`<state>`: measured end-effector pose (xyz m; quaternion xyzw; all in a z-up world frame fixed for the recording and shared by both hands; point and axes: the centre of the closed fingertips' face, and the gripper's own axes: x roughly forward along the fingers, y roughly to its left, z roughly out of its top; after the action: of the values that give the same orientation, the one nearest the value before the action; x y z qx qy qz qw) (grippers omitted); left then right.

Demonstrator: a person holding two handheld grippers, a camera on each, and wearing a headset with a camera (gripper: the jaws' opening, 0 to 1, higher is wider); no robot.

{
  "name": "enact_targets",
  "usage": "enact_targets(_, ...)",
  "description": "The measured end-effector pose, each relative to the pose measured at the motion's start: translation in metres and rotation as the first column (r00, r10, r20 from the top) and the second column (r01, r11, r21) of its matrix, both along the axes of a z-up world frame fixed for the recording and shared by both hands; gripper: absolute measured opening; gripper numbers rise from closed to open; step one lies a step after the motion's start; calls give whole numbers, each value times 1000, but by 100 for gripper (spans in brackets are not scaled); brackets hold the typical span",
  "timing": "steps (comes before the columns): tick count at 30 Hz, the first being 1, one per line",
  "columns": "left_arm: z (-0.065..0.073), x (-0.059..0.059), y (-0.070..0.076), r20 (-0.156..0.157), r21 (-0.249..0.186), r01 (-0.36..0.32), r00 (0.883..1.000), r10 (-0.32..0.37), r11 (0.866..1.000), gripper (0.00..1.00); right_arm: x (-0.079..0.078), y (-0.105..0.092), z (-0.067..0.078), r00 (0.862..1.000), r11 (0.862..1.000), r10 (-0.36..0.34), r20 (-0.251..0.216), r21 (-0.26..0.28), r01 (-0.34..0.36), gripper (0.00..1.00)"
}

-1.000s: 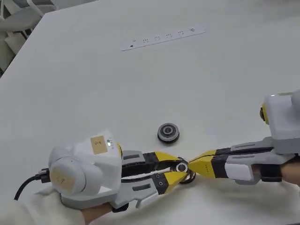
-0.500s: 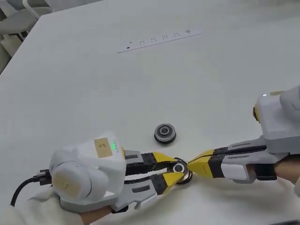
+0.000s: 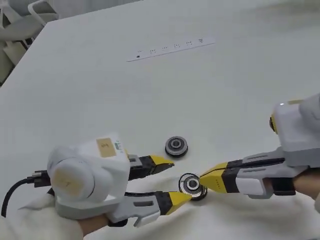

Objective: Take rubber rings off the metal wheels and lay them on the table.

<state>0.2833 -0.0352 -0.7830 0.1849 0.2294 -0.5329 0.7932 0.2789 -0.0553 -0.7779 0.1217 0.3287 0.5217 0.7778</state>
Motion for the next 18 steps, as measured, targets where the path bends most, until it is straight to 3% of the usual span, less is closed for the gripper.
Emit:
enact_targets(4,11,-1,-1,15,-12,15,1000,-15,1000,45,-2,-1,2,1000,1000,-2,-1,-5,2,0)
enact_targets(7,20,-5,-6,-22,-70,13,1000,-14,997,57,-6,-1,7,1000,1000,6,0,2,-6,0)
enact_targets(16,41,-11,-5,-3,-84,47,999,-48,995,65,-10,-7,15,1000,1000,1,23,-19,-1,0)
enact_targets(17,43,-12,-5,-13,-89,52,998,-54,995,67,-10,-7,17,1000,1000,0,25,-20,0,0)
enact_targets(18,45,-15,-5,-41,-100,54,997,-59,993,71,-11,-8,18,1000,1000,0,27,-19,1,0)
